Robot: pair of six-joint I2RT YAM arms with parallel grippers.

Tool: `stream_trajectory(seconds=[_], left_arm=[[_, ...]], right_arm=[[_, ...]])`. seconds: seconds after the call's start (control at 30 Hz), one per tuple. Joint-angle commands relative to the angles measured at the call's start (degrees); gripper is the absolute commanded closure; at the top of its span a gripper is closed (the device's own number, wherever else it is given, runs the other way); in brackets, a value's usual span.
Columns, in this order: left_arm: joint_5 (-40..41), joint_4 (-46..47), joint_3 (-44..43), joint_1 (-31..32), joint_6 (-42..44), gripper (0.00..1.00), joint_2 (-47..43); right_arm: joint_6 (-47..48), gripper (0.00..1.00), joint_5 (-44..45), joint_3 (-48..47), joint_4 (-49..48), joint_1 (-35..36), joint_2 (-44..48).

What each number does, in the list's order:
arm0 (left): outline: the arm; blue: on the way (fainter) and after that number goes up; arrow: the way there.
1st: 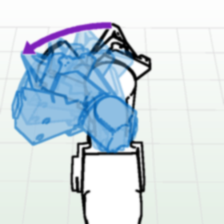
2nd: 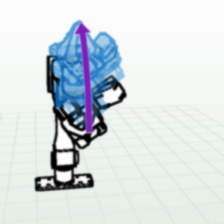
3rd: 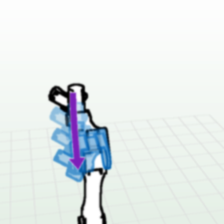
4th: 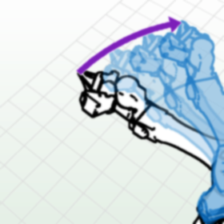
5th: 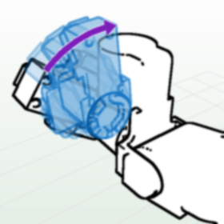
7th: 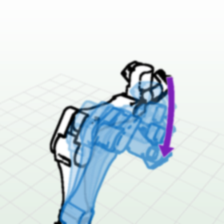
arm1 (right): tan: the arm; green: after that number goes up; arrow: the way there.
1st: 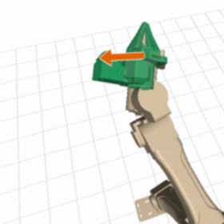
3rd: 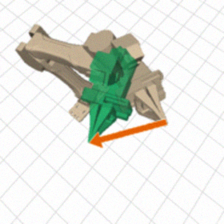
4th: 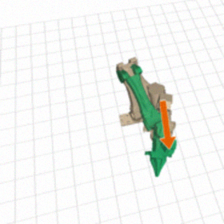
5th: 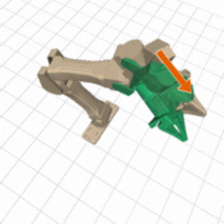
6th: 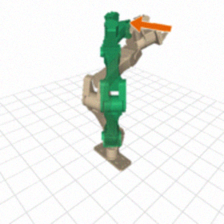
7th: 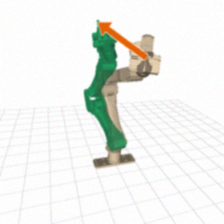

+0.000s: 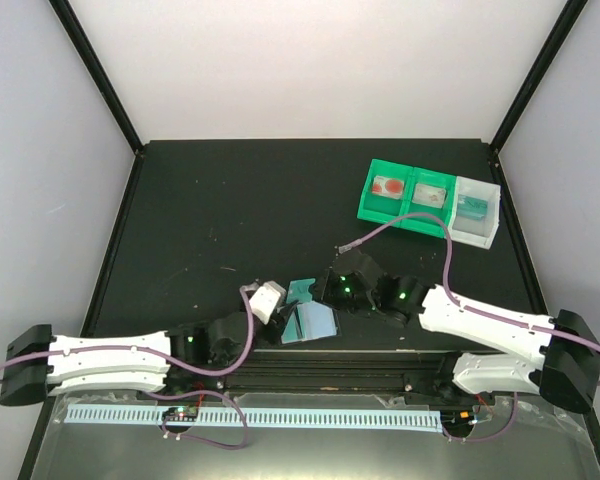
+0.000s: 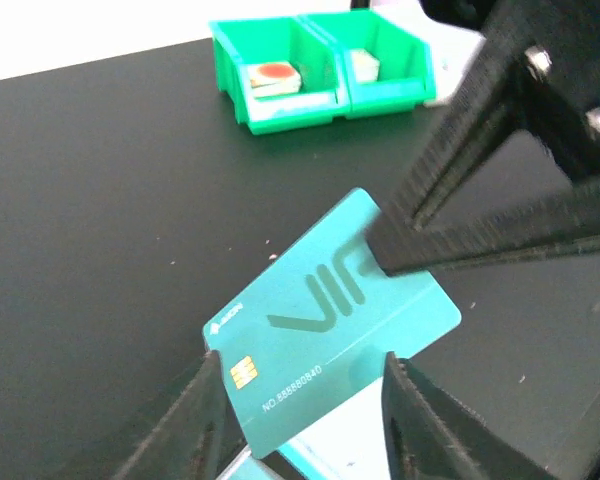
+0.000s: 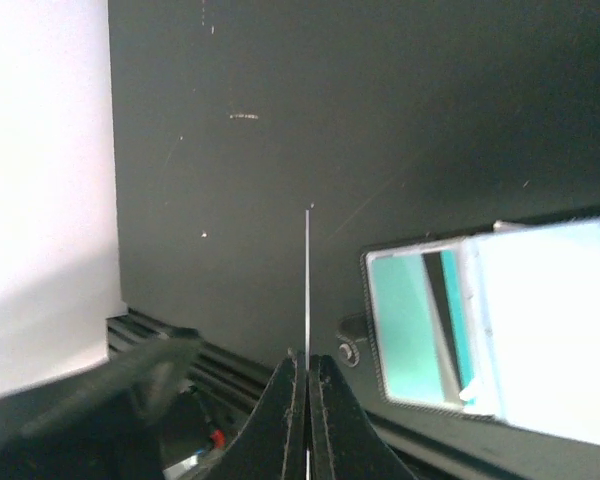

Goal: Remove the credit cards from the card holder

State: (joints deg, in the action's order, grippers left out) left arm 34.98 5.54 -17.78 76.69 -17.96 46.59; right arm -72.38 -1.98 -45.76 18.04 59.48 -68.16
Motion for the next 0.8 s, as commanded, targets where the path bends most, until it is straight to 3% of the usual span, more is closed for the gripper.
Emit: stream_trajectory(seconds=[0.0, 0.17, 0.4, 0.77], left_arm=[[-6.58, -0.95, -0.50, -3.50, -5.52, 0.49, -4.77], [-15.37, -4.75, -1.43, -8.76, -9.77, 0.35, -7.96], [-38.70, -2.34, -0.91, -19.45, -22.77, 0.32, -11.78], [-46.62, 6.68, 3.27, -21.12, -32.07, 0.29, -19.30]], right_arm=[[10.18, 0.99, 6.02, 0.95, -1.34, -0.50, 3.01], [19.01, 0.99, -0.80, 3.59, -5.60, -2.43, 5.79], [28.15, 0.99, -13.59, 13.21, -18.08, -2.46, 16.17], [27.79, 0.99, -18.42, 17.63, -21.80, -2.45, 26.57]])
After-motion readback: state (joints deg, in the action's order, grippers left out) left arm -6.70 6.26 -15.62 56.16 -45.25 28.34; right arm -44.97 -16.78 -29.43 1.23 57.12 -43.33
